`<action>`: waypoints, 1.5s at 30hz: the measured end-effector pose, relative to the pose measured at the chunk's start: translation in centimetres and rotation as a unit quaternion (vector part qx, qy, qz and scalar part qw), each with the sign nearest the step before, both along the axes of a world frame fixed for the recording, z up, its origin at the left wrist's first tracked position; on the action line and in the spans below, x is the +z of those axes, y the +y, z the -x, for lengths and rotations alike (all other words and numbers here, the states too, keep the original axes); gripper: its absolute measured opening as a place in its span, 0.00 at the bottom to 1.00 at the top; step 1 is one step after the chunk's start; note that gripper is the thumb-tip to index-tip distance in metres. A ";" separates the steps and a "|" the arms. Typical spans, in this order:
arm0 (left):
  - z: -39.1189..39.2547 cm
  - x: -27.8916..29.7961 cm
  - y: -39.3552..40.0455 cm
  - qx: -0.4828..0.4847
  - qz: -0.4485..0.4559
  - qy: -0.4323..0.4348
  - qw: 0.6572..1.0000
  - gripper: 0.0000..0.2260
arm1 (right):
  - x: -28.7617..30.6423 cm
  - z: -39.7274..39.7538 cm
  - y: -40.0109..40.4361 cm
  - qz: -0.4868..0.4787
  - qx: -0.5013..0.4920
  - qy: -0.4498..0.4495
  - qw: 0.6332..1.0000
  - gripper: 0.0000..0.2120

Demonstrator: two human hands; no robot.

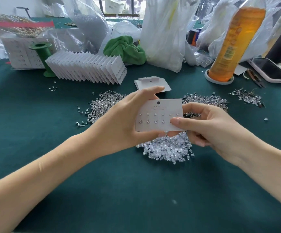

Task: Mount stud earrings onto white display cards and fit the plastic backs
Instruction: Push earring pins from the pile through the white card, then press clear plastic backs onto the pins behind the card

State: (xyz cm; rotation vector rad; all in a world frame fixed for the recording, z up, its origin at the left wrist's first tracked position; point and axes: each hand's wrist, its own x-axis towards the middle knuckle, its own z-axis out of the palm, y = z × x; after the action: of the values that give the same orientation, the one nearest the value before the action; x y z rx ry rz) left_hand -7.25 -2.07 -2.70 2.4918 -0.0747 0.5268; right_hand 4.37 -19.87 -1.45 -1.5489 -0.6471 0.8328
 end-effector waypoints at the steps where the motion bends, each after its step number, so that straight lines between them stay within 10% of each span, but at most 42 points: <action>1: 0.0 0.3 0.4 0.001 0.002 0.001 1.000 0.40 | 0.0 -0.1 0.0 -0.013 -0.004 0.005 1.000 0.07; 4: -0.2 1.4 2.0 0.039 0.019 0.000 0.999 0.40 | 0.0 -0.5 -0.2 -0.046 -0.037 0.003 0.998 0.12; 11: -0.2 1.3 3.5 0.008 -0.021 0.107 0.994 0.05 | 0.0 -1.1 -0.2 -0.082 -0.106 0.006 0.991 0.10; 35: -0.4 0.6 2.9 -0.043 -0.055 0.119 0.991 0.02 | -1.4 -1.2 -0.4 -0.113 -0.064 0.001 0.992 0.15; 45: -0.5 1.1 3.1 0.025 0.162 0.093 0.982 0.03 | -1.6 -0.4 -0.5 -0.129 -0.069 -0.116 0.982 0.09</action>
State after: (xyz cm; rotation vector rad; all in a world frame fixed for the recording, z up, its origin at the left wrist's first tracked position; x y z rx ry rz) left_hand -6.79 1.03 -1.57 2.2140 0.1361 0.2964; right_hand 4.78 -20.33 -3.01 -1.4441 -0.7745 0.4479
